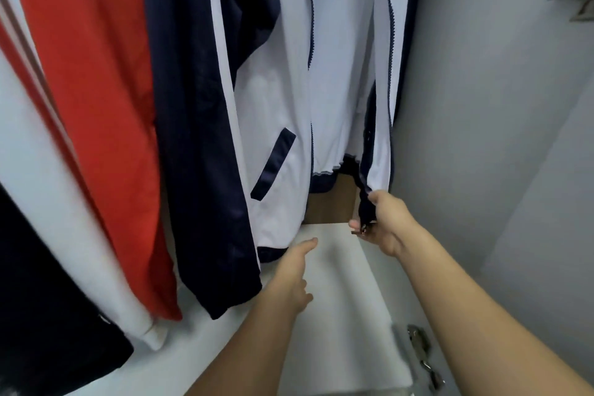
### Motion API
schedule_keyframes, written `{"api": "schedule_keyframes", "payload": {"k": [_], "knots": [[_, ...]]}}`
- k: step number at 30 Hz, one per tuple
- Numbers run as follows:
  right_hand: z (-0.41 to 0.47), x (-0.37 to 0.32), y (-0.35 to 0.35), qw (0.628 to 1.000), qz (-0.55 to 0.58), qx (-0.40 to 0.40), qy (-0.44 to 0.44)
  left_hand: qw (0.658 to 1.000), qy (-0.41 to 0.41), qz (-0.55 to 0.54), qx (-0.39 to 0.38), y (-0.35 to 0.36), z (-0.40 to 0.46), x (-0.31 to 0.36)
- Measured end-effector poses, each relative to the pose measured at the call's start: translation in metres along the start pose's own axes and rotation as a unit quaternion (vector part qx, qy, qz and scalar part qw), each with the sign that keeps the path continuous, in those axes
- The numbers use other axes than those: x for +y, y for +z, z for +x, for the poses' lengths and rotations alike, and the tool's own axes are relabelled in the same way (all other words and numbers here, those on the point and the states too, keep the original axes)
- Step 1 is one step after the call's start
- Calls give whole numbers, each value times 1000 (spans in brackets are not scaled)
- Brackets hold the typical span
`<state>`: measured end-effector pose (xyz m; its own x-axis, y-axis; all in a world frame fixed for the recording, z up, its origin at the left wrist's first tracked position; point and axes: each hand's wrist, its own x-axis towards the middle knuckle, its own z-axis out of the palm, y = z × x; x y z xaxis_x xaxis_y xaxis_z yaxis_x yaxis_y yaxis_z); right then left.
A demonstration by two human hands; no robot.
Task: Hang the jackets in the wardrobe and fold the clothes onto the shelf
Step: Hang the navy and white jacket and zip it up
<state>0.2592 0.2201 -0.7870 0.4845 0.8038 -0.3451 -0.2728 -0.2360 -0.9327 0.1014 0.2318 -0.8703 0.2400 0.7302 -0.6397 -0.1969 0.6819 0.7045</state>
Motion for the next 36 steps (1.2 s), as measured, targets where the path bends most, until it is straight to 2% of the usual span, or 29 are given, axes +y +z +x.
{"api": "schedule_keyframes", "payload": {"k": [4,6,9,11,13,15,16,21,22,23,25,26,28,30,36], "knots": [[-20,-2,-16,996,43,-54,60,978,91,-179,-51,7,12,-4],[-30,0,-23,985,129,-86,74,972,126,-189,-63,10,10,-2],[-49,7,-30,956,254,-133,57,982,177,-53,-41,12,2,-1],[-60,15,-32,935,310,-162,52,971,227,60,-37,9,-7,2],[-68,25,-30,911,364,-183,61,944,256,207,-33,3,-17,4],[-73,33,-27,908,367,-191,66,892,272,360,-15,-3,-21,7],[-75,36,-26,916,347,-193,64,879,268,394,-20,-6,-23,9],[-77,38,-31,951,258,-171,15,864,258,428,-59,-11,-26,26],[-76,37,-34,954,252,-165,4,869,249,418,-83,-11,-29,32],[-75,37,-37,954,251,-167,-3,889,228,377,-124,-11,-34,37],[-73,36,-44,950,249,-189,-6,939,171,191,-229,-9,-44,48],[-72,34,-47,949,240,-205,-7,946,155,94,-268,-8,-50,54],[-71,29,-55,950,205,-236,-12,939,161,-2,-303,-5,-61,61],[-69,25,-62,949,179,-258,-10,933,179,-15,-311,-2,-68,63],[-68,25,-64,946,119,-303,15,925,212,34,-315,0,-76,62]]}}
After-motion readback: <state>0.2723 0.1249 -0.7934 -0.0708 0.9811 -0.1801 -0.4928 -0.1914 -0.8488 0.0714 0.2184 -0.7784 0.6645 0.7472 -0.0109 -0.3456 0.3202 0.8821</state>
